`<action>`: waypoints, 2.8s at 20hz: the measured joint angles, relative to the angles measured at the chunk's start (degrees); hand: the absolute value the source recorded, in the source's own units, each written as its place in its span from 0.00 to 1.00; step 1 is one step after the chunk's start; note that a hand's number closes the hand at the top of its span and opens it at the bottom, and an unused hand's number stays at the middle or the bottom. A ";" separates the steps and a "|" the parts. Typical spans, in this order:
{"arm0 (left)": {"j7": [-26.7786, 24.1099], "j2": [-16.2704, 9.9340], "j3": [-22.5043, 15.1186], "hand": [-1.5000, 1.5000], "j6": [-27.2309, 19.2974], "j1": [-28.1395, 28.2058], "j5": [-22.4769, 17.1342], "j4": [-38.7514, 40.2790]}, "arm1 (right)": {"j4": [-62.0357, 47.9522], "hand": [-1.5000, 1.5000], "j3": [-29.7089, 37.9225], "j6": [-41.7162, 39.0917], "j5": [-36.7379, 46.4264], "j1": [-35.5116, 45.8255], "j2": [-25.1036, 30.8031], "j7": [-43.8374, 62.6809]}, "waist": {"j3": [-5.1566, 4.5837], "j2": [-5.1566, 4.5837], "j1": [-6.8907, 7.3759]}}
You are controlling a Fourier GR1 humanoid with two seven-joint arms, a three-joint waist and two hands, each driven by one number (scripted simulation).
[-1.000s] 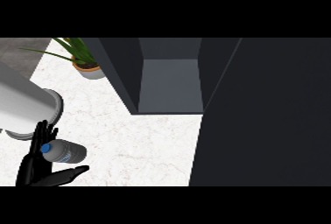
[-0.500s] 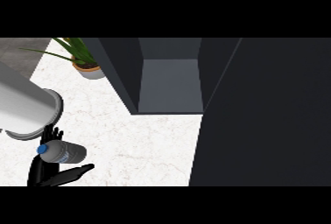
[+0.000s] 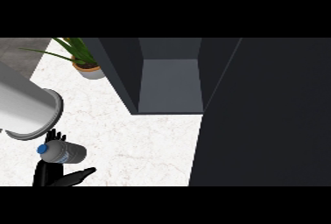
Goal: Pick up the bottled water, place it into the cabinet and close the cabinet
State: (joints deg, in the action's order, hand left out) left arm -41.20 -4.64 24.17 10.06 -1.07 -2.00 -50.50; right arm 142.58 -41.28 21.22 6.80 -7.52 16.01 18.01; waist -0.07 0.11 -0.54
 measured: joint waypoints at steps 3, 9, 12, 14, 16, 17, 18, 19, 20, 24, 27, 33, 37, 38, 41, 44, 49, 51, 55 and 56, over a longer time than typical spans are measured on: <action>-1.99 -0.57 -0.11 0.00 1.29 -1.19 -0.63 3.06 | -0.27 0.00 -0.31 0.41 -0.03 -0.18 0.10 -0.47 | 0.01 -0.01 0.03; -3.74 -1.44 0.16 1.00 4.60 -3.02 -3.30 6.09 | -0.62 0.00 -1.36 1.29 0.17 -0.27 0.24 -1.00 | 0.01 0.00 0.07; -3.72 -1.98 0.39 1.00 5.55 -4.15 -4.47 7.48 | -0.53 0.00 -1.70 1.68 0.22 -1.46 1.16 -2.53 | 0.03 0.02 0.01; -3.82 -2.00 0.24 1.00 5.80 -5.10 -5.01 8.57 | -0.57 0.00 -1.28 1.65 0.15 -1.44 1.44 -2.69 | 0.03 0.00 0.04; -3.56 -1.73 -0.06 1.00 6.22 -5.30 -5.64 8.22 | -0.35 0.00 -0.02 1.66 0.07 -1.05 1.94 -2.10 | 0.03 0.00 0.11; -3.82 -1.53 -0.15 1.00 6.66 -5.56 -6.01 8.57 | -0.36 0.00 -0.61 1.98 0.14 -0.61 1.57 -1.64 | 0.03 0.00 0.11; -3.54 -1.87 -0.10 1.00 7.42 -5.96 -6.61 8.88 | -0.49 0.00 -0.21 1.85 0.02 -0.86 1.82 -2.19 | 0.03 0.00 0.12; -3.73 -1.13 -0.55 1.00 7.36 -5.75 -6.72 8.47 | -0.58 0.00 -1.06 2.16 0.11 -1.30 1.83 -2.57 | 0.04 0.02 0.11; -3.07 -0.53 -1.04 1.00 7.54 -5.25 -7.11 7.12 | -0.68 0.00 -1.55 2.34 0.22 -0.72 1.49 -1.86 | 0.04 0.04 0.20; -5.28 2.30 -6.38 1.00 5.00 -4.43 -7.27 7.14 | -0.77 0.00 -1.78 2.40 0.37 0.41 2.03 -1.27 | 0.08 0.11 0.13; -7.00 2.84 -12.03 1.00 2.14 -3.62 -10.38 6.11 | -0.61 0.00 -0.83 2.31 0.27 0.89 2.81 -1.14 | 0.23 0.20 0.13; -5.37 4.18 -20.03 1.00 -3.28 0.26 -14.62 -2.12 | -0.50 0.00 -2.02 3.31 0.51 -0.06 3.11 -1.59 | 0.12 0.18 0.24; -0.51 4.46 -24.59 1.00 -6.72 2.91 -15.45 -10.27 | -0.80 0.00 -2.21 3.90 0.50 0.06 2.85 -2.04 | 0.10 0.16 0.37; 0.41 4.49 -25.85 1.00 -7.26 3.54 -15.87 -11.98 | -0.83 0.00 -2.80 4.15 0.61 0.04 2.78 -2.14 | 0.09 0.16 0.36; 4.55 4.56 -30.52 1.00 -10.40 4.95 -18.36 -18.00 | -0.85 0.00 -2.56 4.46 0.61 1.12 2.69 -0.96 | 0.08 0.15 0.40; 9.14 4.46 -33.16 1.00 -12.37 6.61 -19.10 -24.53 | -0.90 0.00 -3.08 4.76 0.80 1.53 2.88 -0.69 | 0.07 0.17 0.43; 13.08 4.57 -38.28 1.00 -18.85 7.65 -18.82 -32.73 | -1.09 0.00 -2.63 4.99 0.73 1.75 2.91 -1.13 | 0.07 0.11 0.41; 14.55 4.60 -39.40 1.00 -20.80 6.97 -18.21 -34.67 | -1.05 0.00 -2.42 4.88 0.79 2.35 2.94 -0.61 | 0.06 0.09 0.37; 16.23 4.62 -41.98 1.00 -25.26 3.95 -17.18 -36.39 | -1.20 0.00 -2.85 5.01 0.80 1.27 3.23 -1.98 | 0.06 0.06 0.19; 17.10 4.62 -43.27 1.00 -27.08 3.36 -16.75 -37.35 | -1.15 0.00 -3.19 5.02 0.80 0.79 3.51 -2.63 | 0.07 0.07 0.14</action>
State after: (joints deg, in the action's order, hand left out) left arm -24.10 -0.02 -19.10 -17.02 2.29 -18.76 -87.85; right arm 141.43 -44.47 26.24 7.59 -6.73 19.52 15.37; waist 0.00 0.19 -0.40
